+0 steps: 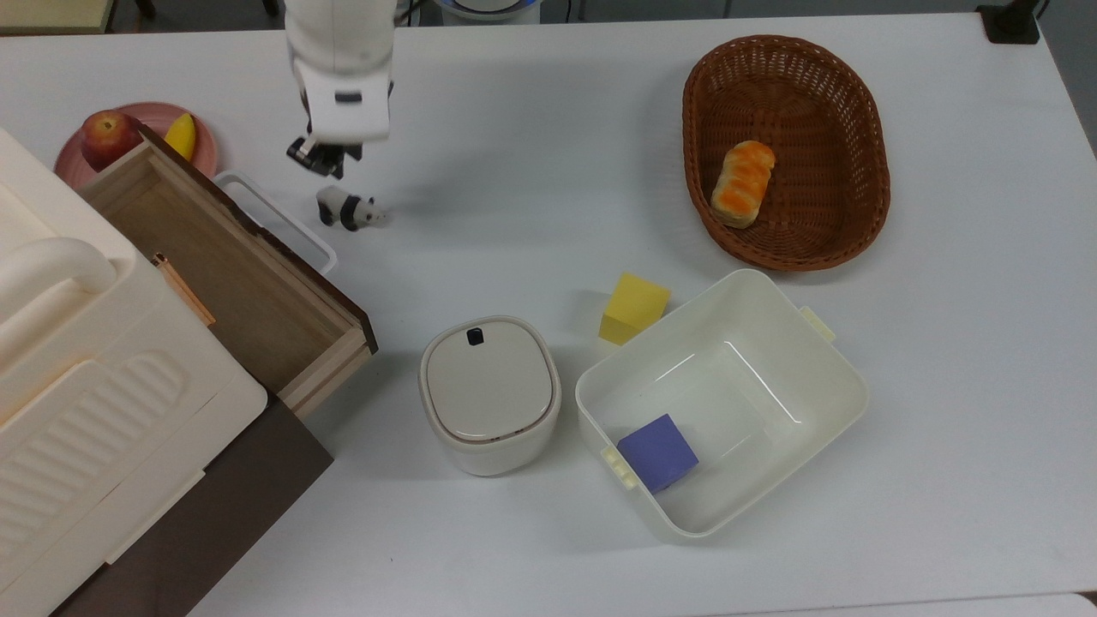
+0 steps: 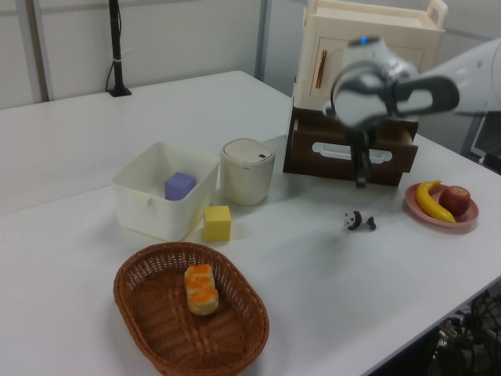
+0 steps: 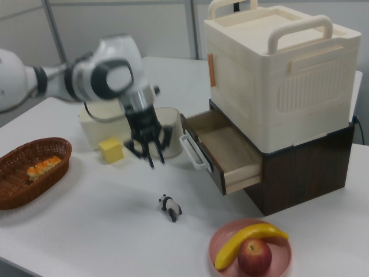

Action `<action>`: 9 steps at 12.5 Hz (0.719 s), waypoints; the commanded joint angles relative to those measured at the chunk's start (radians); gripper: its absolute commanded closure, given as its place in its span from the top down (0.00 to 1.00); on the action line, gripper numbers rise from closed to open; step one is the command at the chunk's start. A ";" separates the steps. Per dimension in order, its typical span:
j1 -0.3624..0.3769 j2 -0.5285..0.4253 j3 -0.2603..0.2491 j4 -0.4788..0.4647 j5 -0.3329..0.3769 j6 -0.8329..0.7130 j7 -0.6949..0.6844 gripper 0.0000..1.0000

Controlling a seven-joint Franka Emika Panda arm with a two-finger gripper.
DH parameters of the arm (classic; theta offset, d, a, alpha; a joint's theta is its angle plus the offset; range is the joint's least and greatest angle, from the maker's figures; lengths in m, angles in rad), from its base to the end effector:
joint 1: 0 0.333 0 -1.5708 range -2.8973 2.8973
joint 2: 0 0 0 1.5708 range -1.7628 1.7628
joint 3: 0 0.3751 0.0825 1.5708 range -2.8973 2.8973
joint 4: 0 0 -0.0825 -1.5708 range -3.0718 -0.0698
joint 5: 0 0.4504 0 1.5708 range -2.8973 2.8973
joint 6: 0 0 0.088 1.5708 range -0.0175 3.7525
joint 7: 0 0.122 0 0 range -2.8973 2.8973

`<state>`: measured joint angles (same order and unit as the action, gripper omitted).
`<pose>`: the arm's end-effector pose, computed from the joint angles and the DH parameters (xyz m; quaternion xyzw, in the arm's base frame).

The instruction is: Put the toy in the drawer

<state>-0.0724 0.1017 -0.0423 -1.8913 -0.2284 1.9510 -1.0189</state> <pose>0.6422 -0.0916 0.4649 0.8738 0.4739 -0.0751 0.0791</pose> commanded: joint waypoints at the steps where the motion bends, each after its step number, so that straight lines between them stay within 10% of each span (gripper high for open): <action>1: 0.022 0.001 -0.002 0.205 0.078 -0.171 -0.044 0.32; 3: 0.019 0.028 -0.004 0.212 0.083 -0.185 -0.062 0.36; 6: 0.016 0.082 -0.007 0.148 0.070 -0.126 -0.050 0.82; 9: 0.023 0.095 -0.007 0.037 0.026 -0.040 -0.050 0.84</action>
<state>-0.0615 0.2156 -0.0399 -1.7525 -0.1679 1.8388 -1.0530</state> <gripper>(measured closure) 0.163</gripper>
